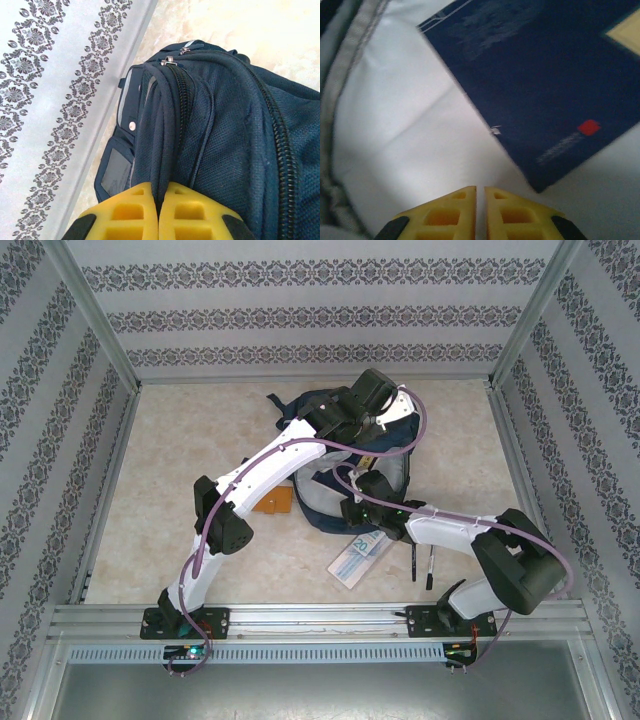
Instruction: Pack books, pencil case, and school supplies into a backpack
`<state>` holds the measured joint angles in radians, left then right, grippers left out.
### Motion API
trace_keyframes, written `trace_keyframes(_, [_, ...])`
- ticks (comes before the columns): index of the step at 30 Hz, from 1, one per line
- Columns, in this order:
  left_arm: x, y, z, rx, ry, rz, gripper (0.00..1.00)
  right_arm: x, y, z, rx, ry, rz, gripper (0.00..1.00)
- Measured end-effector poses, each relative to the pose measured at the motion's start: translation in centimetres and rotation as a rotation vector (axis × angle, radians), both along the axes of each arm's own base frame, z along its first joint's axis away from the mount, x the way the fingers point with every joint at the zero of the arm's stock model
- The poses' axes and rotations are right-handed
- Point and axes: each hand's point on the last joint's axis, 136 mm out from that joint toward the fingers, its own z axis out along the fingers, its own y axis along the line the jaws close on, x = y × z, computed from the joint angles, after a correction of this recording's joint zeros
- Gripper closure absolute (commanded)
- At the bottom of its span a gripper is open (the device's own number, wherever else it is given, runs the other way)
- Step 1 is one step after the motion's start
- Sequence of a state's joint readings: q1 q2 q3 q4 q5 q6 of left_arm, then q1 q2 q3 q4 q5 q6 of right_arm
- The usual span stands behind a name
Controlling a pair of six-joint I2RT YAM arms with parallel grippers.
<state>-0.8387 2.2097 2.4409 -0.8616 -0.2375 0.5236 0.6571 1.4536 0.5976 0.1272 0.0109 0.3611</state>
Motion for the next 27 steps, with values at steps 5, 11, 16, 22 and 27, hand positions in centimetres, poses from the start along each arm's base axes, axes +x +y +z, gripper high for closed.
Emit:
trace_keyframes(5, [-0.1,-0.1,0.0,-0.002,0.003,-0.004,1.00,1.7,-2.6,0.1,-0.061,-0.049,-0.134,0.92])
trace_keyframes(11, [-0.2,-0.2,-0.1,-0.005,0.013,-0.013,1.00,4.5,-5.9,-0.6,-0.066,-0.056,-0.303,0.92])
trace_keyframes(16, [-0.3,-0.2,-0.2,-0.008,0.019,-0.014,1.00,6.6,-7.4,-0.8,-0.013,-0.040,-0.391,0.91])
trace_keyframes(22, [-0.3,-0.3,-0.2,-0.012,0.022,-0.015,1.00,8.5,-8.1,0.1,0.129,-0.023,-0.417,0.87])
trace_keyframes(27, [-0.3,-0.2,-0.2,-0.018,0.022,-0.004,1.00,6.3,-6.3,1.1,0.307,0.059,-0.409,0.88])
